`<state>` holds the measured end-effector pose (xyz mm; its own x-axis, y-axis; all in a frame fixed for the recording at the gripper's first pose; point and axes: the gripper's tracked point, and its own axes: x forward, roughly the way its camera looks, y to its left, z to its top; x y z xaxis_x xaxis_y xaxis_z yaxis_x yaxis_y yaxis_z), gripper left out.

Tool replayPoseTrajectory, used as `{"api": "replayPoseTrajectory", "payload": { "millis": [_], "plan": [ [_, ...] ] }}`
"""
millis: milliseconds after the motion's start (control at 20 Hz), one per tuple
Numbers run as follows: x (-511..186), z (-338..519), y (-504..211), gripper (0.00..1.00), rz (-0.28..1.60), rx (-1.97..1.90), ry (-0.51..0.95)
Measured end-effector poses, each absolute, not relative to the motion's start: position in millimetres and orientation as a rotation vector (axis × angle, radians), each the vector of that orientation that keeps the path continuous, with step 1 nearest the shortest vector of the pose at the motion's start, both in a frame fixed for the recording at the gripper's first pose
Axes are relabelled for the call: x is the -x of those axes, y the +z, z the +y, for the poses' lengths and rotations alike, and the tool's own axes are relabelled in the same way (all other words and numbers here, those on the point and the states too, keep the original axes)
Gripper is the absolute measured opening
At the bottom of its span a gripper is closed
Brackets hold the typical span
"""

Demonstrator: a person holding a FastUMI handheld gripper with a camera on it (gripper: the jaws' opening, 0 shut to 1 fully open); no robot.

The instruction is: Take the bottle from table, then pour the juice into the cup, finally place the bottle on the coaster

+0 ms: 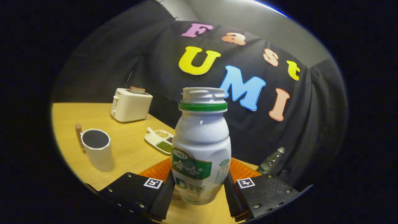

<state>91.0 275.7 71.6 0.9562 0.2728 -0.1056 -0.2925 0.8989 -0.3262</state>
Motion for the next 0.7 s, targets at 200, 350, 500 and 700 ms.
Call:
{"api": "replayPoseTrajectory", "payload": {
  "millis": [200, 350, 500, 700],
  "plan": [
    [-99, 278, 61, 0.72, 0.092, 0.251, 0.320],
    [-104, 290, 53, 0.72, 0.119, 0.193, 0.353],
    [-110, 293, 49, 0.72, 0.132, 0.153, 0.361],
    [-123, 296, 38, 0.72, 0.151, 0.120, 0.351]
  ]
}}
